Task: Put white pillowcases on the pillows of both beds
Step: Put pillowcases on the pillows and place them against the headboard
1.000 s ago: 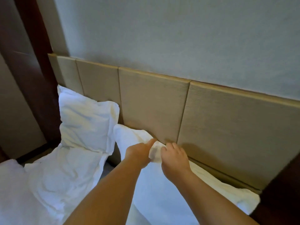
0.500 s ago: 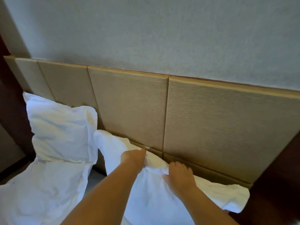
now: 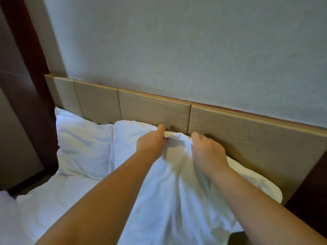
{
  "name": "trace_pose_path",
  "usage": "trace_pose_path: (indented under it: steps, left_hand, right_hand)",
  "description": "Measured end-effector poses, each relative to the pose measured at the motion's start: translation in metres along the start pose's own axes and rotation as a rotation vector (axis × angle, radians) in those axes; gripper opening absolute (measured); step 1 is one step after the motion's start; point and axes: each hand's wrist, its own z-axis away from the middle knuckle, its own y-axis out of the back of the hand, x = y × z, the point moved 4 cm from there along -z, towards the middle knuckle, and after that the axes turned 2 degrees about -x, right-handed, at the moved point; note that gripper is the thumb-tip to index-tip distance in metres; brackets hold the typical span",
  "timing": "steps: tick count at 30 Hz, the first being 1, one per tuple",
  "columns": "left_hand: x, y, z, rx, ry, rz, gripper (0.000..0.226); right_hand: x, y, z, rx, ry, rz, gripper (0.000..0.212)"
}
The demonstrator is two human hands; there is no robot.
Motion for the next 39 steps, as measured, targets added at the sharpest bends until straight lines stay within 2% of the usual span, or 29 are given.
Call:
trace_pose_path:
  steps: [5, 8, 10, 12, 16, 21, 23, 28, 34, 39]
  left_hand:
    - [-0.001, -0.036, 0.018, -0.190, 0.008, -0.202, 0.040]
    - [-0.007, -0.060, 0.024, -0.237, 0.015, -0.197, 0.040]
    - [-0.006, -0.064, 0.020, -0.210, 0.036, -0.158, 0.042]
    - [-0.003, -0.065, 0.013, -0.175, 0.044, -0.122, 0.043]
    - [0.014, -0.057, 0.011, -0.113, 0.013, -0.040, 0.031]
    - [0.041, -0.049, 0.041, -0.053, -0.025, -0.061, 0.024]
    - [0.049, -0.052, 0.060, -0.054, -0.016, -0.091, 0.026]
    - [0.054, -0.063, 0.117, -0.147, 0.084, -0.192, 0.050]
    - [0.045, -0.071, 0.191, -0.352, 0.162, -0.311, 0.041]
    - [0.017, -0.114, 0.247, -0.491, 0.269, -0.278, 0.034]
  right_hand:
    - [-0.005, -0.024, 0.018, -0.228, -0.032, 0.009, 0.021]
    - [0.001, -0.039, 0.031, -0.313, -0.055, 0.005, 0.028]
    - [0.007, -0.044, 0.032, -0.302, -0.074, 0.002, 0.030]
    - [0.007, -0.041, 0.031, -0.219, -0.072, -0.013, 0.029]
    - [0.006, -0.033, 0.035, -0.072, -0.031, -0.042, 0.046]
    - [0.007, -0.017, 0.055, 0.006, 0.041, -0.164, 0.023]
    - [0.007, -0.012, 0.069, -0.028, 0.065, -0.243, 0.009]
    - [0.004, -0.006, 0.112, -0.084, 0.138, -0.329, 0.019]
    - [-0.006, -0.024, 0.168, -0.184, 0.208, -0.436, 0.016]
    - [-0.015, -0.067, 0.217, -0.376, 0.231, -0.402, 0.018]
